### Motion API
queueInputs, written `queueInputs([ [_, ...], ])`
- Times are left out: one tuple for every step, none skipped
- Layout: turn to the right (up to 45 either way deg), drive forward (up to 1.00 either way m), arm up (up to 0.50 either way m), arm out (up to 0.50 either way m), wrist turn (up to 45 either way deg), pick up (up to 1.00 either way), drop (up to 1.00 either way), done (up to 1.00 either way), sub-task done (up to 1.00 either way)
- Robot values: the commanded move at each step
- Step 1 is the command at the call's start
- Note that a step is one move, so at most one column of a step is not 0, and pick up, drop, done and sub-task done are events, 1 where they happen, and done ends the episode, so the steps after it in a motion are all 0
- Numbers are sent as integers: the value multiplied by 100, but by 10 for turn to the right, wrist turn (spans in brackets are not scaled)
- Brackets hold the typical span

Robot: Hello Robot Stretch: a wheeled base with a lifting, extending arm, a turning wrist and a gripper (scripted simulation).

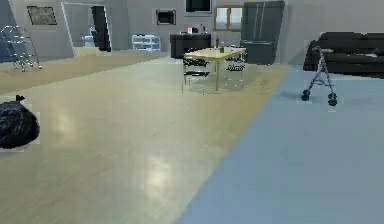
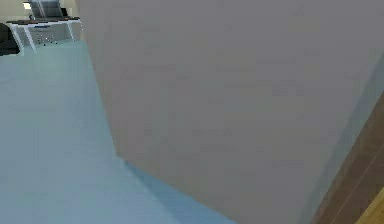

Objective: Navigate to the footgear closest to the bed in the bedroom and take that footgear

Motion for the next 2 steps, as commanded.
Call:
queueInputs([
  [0,40,0,0,0,0,0,0,0],
  [-300,0,0,0,0,0,0,0,0],
])
